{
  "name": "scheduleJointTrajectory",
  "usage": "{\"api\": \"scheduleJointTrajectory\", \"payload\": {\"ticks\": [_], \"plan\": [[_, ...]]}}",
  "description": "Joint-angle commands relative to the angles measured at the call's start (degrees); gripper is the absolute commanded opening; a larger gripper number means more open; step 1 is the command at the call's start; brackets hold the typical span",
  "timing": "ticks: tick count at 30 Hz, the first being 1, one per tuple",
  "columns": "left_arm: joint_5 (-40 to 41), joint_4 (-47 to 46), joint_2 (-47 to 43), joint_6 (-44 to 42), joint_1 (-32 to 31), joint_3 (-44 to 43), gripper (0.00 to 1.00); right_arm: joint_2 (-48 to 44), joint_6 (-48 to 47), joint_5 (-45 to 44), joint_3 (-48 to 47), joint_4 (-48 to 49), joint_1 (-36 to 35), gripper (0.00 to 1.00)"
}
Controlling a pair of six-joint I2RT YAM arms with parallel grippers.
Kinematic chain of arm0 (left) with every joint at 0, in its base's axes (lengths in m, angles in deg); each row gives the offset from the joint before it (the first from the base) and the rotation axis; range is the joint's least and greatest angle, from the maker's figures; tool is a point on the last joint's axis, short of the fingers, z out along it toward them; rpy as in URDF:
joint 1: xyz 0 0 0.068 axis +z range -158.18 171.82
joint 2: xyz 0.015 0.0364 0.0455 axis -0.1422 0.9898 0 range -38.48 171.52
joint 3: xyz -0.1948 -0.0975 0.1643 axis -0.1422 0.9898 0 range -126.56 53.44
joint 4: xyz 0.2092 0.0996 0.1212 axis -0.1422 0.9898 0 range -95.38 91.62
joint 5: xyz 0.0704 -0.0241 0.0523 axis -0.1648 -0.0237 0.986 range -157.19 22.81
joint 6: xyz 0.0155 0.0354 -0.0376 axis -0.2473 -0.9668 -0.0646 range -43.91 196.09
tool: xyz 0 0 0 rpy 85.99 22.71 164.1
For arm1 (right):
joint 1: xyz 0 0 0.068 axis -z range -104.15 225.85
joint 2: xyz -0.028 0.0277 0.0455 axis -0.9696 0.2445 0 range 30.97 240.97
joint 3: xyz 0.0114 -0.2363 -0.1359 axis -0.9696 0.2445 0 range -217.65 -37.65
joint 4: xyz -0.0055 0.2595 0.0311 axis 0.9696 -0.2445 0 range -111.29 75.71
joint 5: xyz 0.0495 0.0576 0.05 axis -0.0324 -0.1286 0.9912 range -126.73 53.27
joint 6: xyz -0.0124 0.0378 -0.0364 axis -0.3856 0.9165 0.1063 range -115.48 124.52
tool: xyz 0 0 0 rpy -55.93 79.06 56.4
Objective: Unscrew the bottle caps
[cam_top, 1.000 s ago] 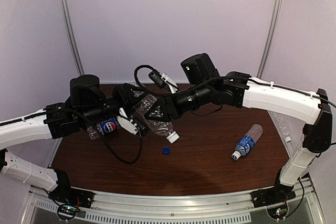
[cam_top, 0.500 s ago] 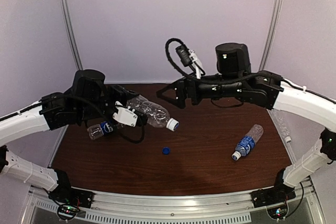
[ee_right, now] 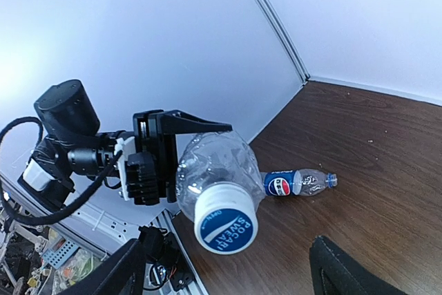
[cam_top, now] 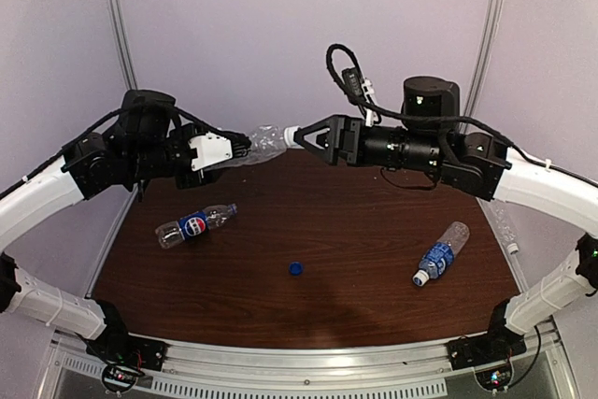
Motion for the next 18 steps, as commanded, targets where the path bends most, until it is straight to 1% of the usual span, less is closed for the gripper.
{"api": "scheduleJointTrajectory", "payload": {"ticks": [1,6,13,18], "plan": [[0.77,-2.69,-0.37,1.93,-0.19,0.02,0.38,2.02,2.65,1.76,-2.0,0.93,0.12,0.79],[0.65,-2.92,-0.34,1.25,-0.19,0.26,0.38,3.83,2.29,2.74,-3.06,2.11,0.32,0.73],[0.5,-3.31,-0.55,0.74,-0.19,0.83,0.38,5.23,3.29,5.02,-2.96,4.86,1.4,0.54],[0.44,-3.64,-0.74,-0.17,-0.19,1.4,0.37,5.3,3.77,5.58,-2.38,5.37,1.91,0.51]]}}
